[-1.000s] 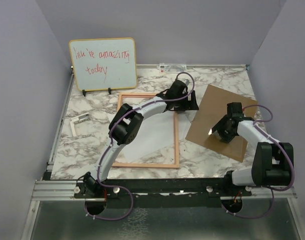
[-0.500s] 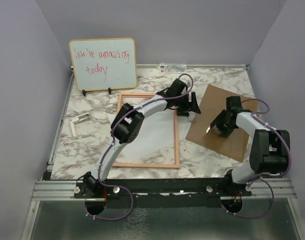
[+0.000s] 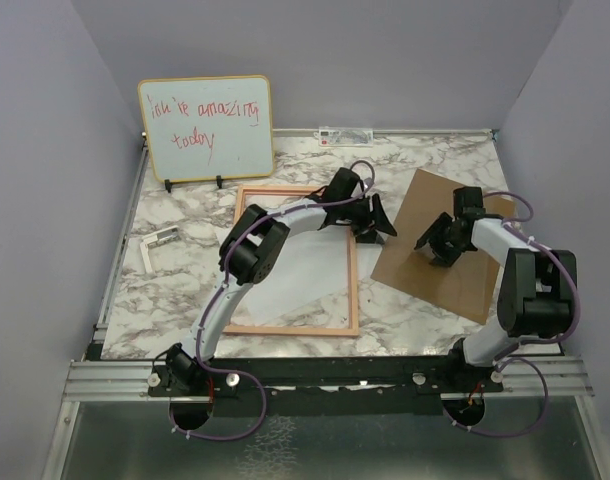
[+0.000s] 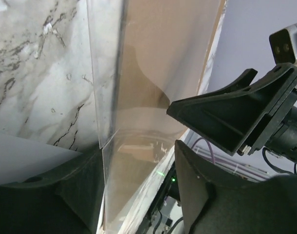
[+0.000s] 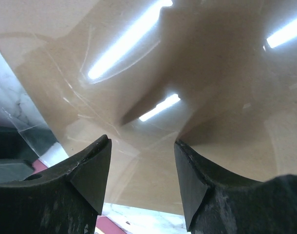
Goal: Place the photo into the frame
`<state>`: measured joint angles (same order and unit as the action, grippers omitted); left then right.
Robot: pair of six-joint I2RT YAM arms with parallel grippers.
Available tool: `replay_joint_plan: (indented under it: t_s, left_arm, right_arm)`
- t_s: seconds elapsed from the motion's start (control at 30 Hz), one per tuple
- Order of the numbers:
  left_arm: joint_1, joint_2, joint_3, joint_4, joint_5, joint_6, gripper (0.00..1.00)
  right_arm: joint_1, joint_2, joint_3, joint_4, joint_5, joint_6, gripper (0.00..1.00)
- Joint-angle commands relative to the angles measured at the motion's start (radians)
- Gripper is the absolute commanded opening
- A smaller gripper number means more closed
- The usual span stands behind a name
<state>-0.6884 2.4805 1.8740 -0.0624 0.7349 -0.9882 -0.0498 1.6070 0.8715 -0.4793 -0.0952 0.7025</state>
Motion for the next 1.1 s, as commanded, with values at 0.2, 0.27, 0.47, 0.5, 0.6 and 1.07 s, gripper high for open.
replay_joint_plan:
  t_s: [0.2, 0.27, 0.47, 0.5, 0.6, 1.07]
  left_arm:
    - [-0.002, -0.017, 0.0, 0.028, 0.024, -0.032, 0.33]
    - [0.001, -0.02, 0.022, -0.018, 0.008, 0.002, 0.28]
    - [0.019, -0.038, 0.044, -0.103, -0.027, 0.072, 0.15]
    - [0.023, -0.041, 0.04, -0.104, -0.029, 0.074, 0.14]
    - [0.027, -0.048, 0.031, -0.099, -0.026, 0.079, 0.06]
    - [0.118, -0.163, 0.028, -0.091, 0.06, 0.158, 0.0]
  right_arm:
    - [0.004, 0.097, -0.079, 0.008, -0.009, -0.031, 0.59]
    - [0.003, 0.089, -0.078, 0.011, -0.008, -0.031, 0.59]
    - [0.002, 0.079, -0.069, 0.011, -0.002, -0.037, 0.59]
    - [0.003, 0.08, -0.068, 0.011, -0.001, -0.037, 0.59]
    - [0.004, 0.075, -0.064, 0.011, -0.006, -0.04, 0.59]
    - [0.003, -0.055, 0.14, -0.069, -0.059, -0.061, 0.71]
